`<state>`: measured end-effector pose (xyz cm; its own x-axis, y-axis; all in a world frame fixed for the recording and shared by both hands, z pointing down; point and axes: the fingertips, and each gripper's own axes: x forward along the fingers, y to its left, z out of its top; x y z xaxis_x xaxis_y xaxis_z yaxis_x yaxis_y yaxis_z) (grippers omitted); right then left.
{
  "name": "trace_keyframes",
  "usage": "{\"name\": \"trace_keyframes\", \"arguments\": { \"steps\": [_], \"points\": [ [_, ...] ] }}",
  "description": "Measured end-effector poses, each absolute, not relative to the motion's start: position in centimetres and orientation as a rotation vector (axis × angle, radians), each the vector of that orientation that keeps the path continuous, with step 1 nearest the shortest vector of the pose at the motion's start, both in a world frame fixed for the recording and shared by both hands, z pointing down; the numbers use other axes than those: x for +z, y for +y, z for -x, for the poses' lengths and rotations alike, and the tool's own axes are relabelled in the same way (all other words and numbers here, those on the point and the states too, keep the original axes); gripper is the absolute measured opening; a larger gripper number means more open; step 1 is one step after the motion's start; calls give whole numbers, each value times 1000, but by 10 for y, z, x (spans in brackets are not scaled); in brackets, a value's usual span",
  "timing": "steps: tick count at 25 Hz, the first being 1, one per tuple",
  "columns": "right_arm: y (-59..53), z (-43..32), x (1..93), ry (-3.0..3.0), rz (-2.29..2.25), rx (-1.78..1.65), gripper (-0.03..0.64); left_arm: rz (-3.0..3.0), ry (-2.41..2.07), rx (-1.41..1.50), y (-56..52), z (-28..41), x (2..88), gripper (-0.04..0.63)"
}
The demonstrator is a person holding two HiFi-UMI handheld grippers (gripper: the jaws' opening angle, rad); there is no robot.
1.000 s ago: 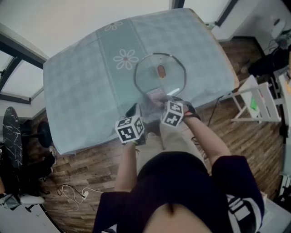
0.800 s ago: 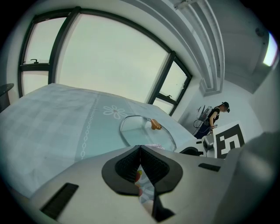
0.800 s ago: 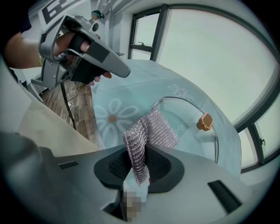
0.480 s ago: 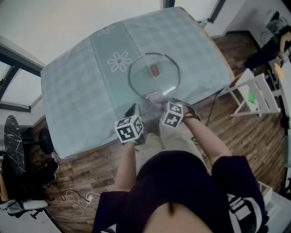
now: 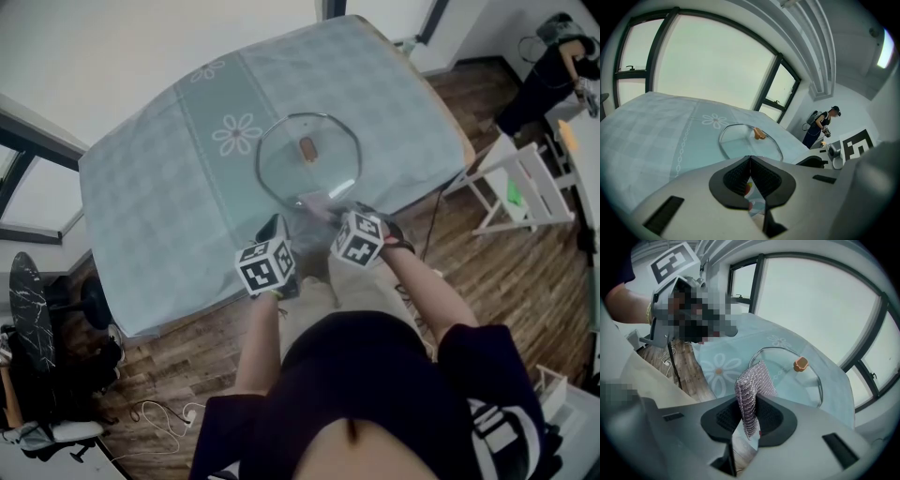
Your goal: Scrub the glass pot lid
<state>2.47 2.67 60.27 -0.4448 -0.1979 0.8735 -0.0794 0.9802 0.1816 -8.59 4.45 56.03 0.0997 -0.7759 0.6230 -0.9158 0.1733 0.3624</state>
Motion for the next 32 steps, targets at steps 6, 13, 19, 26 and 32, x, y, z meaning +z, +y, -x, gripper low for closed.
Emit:
{"name": "trace_keyframes", "arguments": {
  "steps": [6,13,19,26,32],
  "points": [
    [11,-34,578,-2118,-319,-62,80,-1655,-1681,238,29,75,557,0],
    [-6,-53,558,-2165,-421,-16,80,-1669,-1677,243,2,65,556,2],
    [-31,-68,545,-2208,-505,33,80,-1670,-1679,264,-26,58,555,2],
    [-67,-86,533,-2258,-576,96,80,-1650,-1697,279,-56,48,559,7],
    [-97,-95,533,-2273,-576,130,80,-1628,-1715,283,-81,42,566,91]
  ]
}}
